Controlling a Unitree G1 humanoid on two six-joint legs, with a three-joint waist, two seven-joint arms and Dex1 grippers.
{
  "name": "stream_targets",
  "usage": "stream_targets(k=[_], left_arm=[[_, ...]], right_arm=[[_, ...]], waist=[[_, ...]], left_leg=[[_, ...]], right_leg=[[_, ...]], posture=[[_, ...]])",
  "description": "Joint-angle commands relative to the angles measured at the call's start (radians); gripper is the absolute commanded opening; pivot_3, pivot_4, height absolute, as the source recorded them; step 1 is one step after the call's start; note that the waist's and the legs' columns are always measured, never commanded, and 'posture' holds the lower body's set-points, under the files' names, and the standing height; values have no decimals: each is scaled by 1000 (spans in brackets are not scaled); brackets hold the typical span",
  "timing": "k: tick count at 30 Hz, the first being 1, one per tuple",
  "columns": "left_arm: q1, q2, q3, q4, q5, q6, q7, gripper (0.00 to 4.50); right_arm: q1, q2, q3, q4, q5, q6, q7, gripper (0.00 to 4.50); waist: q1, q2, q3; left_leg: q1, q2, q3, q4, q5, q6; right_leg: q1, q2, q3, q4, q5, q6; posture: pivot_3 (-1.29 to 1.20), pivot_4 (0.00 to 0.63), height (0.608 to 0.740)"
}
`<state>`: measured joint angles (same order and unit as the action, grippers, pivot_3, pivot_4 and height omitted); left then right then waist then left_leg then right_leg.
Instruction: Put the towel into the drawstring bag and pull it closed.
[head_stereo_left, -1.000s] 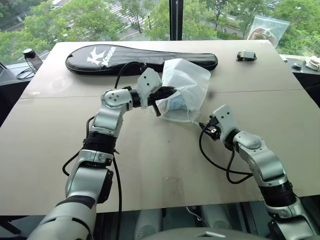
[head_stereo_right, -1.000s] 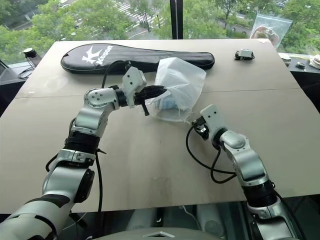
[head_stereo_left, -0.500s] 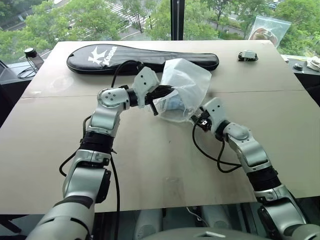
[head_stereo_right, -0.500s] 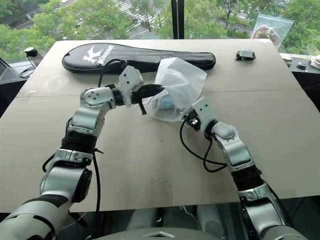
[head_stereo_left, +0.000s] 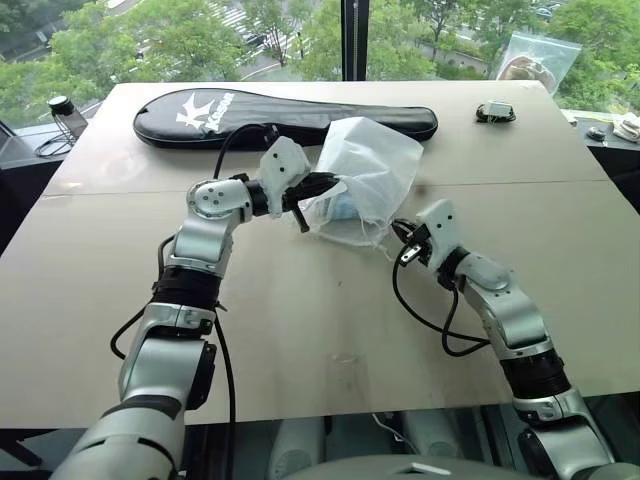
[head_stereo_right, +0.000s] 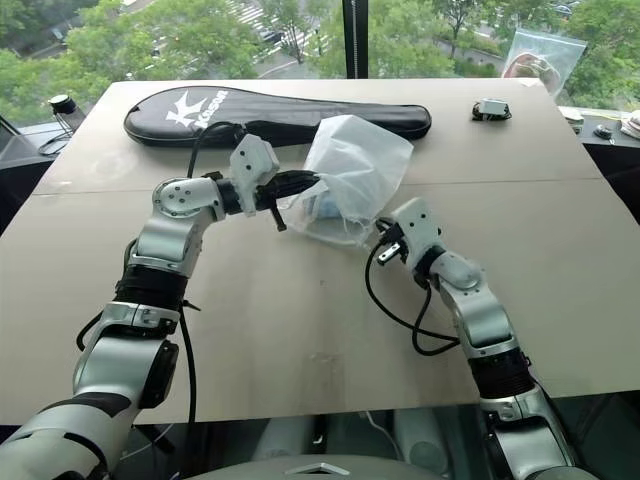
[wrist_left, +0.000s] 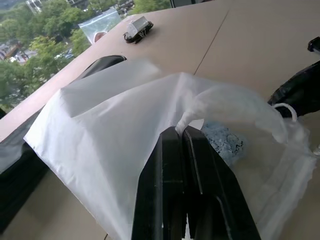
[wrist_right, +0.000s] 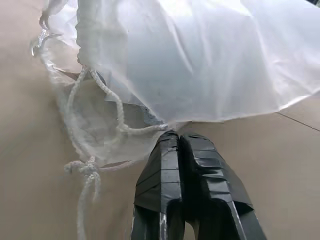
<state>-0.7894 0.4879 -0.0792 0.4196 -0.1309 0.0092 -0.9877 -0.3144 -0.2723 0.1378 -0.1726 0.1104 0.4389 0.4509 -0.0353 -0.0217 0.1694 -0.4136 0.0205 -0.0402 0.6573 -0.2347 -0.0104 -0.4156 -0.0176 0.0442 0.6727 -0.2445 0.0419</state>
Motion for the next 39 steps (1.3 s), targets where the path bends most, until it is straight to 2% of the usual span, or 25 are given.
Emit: stream_targets(k=[1,9,10,15,30,32,35,37,39], left_arm=[[-22,1,23,10,-11,-20,10,0],[-47,-21,16,45,-11,-41,-3,0],[-49,-21,15,48,-10,-43,-4,0],[-50,-18,14,50,-9,-48,-9,0],[-38,-7,18,20,-10,-42,-4,0],[-37,-7,18,18,-10,-42,-2,0],[-37,-7,19,18,-10,-42,-2,0],[-36,-8,19,17,-11,-43,-1,0],[-38,-9,19,21,-10,-45,0,0]], right_arm=[[49,-49,-49,-165,24,85,0,67],[51,-70,-37,-220,40,155,6,67],[41,-63,-24,-210,43,146,14,637],[-31,-62,74,-82,-65,43,-5,2847],[-172,9,108,232,-134,-156,4,2847],[-177,16,104,248,-137,-161,6,2341],[-177,29,95,254,-118,-161,21,1251],[-174,29,96,251,-122,-160,28,249],[-165,26,93,235,-126,-155,30,112]], waist=[[0,0,0],[-5,0,0],[-5,0,0],[-6,0,0],[-6,0,0],[-6,0,0],[-5,0,0],[-5,0,0],[-5,0,0]], left_leg=[[0,0,0,0,0,0],[1,0,0,0,0,0],[1,0,0,0,0,0],[1,0,1,0,0,0],[0,0,1,1,0,0],[0,0,0,0,0,0],[0,0,1,1,0,0],[0,0,1,1,0,0],[0,0,0,0,0,0]], right_leg=[[0,0,0,0,0,0],[0,1,0,1,0,0],[0,1,0,1,0,0],[0,1,1,1,0,0],[0,0,1,1,0,0],[0,0,1,1,0,0],[0,0,1,1,0,0],[0,0,1,1,0,0],[0,0,0,1,0,0]], posture=[[0,150,740],[0,150,740],[0,150,740],[0,150,740],[0,150,740],[0,150,740],[0,150,740],[0,150,740],[0,150,740]])
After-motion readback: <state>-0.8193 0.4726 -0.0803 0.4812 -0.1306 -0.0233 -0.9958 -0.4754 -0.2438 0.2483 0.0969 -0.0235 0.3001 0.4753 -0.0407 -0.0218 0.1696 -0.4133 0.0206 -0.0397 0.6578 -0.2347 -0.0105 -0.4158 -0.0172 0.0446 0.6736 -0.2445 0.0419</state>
